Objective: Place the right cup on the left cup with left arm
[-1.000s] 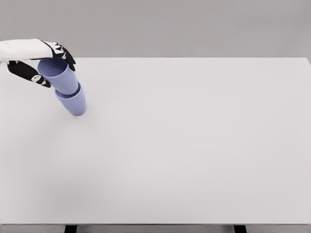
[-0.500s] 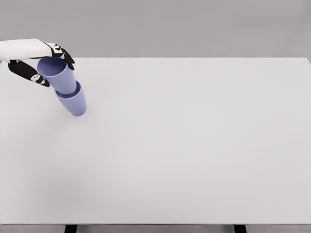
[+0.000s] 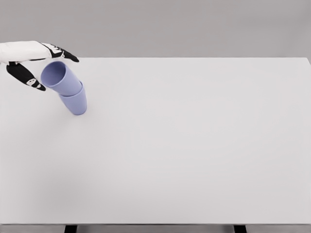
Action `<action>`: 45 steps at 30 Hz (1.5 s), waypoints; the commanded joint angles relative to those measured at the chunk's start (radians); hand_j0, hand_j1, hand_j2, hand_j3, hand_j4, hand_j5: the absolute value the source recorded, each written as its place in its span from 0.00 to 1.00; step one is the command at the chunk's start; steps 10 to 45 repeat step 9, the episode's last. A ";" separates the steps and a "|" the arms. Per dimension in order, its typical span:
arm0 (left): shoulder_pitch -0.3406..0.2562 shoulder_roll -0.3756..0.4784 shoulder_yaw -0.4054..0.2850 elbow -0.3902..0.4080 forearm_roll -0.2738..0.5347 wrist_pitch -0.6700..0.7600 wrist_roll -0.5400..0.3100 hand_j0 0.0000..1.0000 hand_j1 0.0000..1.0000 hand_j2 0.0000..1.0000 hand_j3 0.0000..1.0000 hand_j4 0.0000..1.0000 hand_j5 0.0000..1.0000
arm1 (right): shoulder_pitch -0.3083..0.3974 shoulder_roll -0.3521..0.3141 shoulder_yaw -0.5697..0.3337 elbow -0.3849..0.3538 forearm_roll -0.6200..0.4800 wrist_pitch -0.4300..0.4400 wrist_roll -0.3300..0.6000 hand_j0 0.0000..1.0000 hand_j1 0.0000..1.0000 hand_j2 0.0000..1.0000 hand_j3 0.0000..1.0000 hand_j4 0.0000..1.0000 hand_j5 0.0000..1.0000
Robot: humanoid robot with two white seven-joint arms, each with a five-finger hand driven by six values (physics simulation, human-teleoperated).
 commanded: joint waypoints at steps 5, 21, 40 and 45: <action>-0.025 0.161 0.061 -0.342 0.212 0.003 0.000 1.00 1.00 1.00 1.00 1.00 1.00 | 0.000 0.000 0.000 0.000 0.000 0.000 0.000 1.00 1.00 1.00 1.00 1.00 1.00; 0.133 0.162 0.164 -0.531 0.287 0.003 0.000 1.00 1.00 1.00 1.00 1.00 1.00 | 0.000 0.000 0.000 0.000 0.000 0.000 0.000 1.00 1.00 1.00 1.00 1.00 1.00; 0.133 0.162 0.164 -0.531 0.287 0.003 0.000 1.00 1.00 1.00 1.00 1.00 1.00 | 0.000 0.000 0.000 0.000 0.000 0.000 0.000 1.00 1.00 1.00 1.00 1.00 1.00; 0.133 0.162 0.164 -0.531 0.287 0.003 0.000 1.00 1.00 1.00 1.00 1.00 1.00 | 0.000 0.000 0.000 0.000 0.000 0.000 0.000 1.00 1.00 1.00 1.00 1.00 1.00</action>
